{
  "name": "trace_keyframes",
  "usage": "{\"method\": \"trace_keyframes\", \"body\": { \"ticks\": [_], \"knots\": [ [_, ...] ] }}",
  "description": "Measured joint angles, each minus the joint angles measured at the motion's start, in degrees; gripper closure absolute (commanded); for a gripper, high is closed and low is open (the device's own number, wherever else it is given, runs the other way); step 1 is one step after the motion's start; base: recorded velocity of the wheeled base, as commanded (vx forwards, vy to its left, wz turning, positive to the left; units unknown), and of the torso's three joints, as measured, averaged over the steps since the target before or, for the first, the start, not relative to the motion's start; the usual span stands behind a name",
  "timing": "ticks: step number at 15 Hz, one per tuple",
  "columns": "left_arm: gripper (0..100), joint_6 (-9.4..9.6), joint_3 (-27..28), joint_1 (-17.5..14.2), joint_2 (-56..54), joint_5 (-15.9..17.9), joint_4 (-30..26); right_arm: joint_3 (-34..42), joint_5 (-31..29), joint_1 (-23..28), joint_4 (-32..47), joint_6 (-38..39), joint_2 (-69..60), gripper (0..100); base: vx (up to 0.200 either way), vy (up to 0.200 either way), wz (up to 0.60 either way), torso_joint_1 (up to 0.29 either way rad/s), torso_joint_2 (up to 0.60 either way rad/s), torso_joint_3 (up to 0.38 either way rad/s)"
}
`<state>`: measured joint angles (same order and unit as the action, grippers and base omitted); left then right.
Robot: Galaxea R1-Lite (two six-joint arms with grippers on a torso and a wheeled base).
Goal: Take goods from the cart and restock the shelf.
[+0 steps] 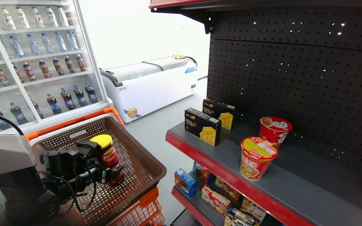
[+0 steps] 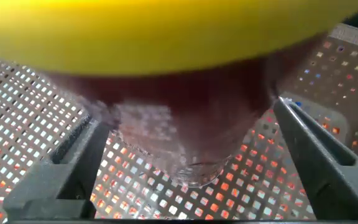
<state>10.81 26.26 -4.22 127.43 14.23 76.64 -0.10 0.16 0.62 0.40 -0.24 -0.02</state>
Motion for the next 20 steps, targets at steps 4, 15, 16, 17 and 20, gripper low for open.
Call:
{"method": "trace_keyframes", "body": {
  "ticks": [4, 15, 16, 17, 20],
  "knots": [
    [100, -1.10, -0.1, 0.0, 0.6, 0.1, 1.5, 0.0, 0.0, 0.0, 0.0, 0.0, 0.0, 0, 0.000, 0.000, 0.00, 0.000, 0.00, 0.000],
    [100, -0.80, -1.3, 0.2, 0.3, -0.3, 1.9, 0.0, 0.0, 0.0, 0.0, 0.0, 0.0, 0, 0.000, 0.000, 0.00, 0.000, 0.00, 0.000],
    [100, -0.78, -1.6, 0.2, 0.0, -0.2, 1.9, 0.0, 0.0, 0.0, 0.0, 0.0, 0.0, 0, 0.000, 0.000, 0.00, 0.000, 0.00, 0.000],
    [100, -0.78, -2.2, 0.2, -0.8, -0.2, 1.8, 0.0, 0.0, 0.0, 0.0, 0.0, 0.0, 0, 0.000, 0.000, 0.00, 0.000, 0.00, 0.000],
    [100, -0.88, -3.7, 1.4, -5.3, -0.2, 0.4, 0.0, 0.0, 0.0, 0.0, 0.0, 0.0, 0, 0.000, 0.000, 0.00, 0.000, 0.00, 0.000]
  ]
}}
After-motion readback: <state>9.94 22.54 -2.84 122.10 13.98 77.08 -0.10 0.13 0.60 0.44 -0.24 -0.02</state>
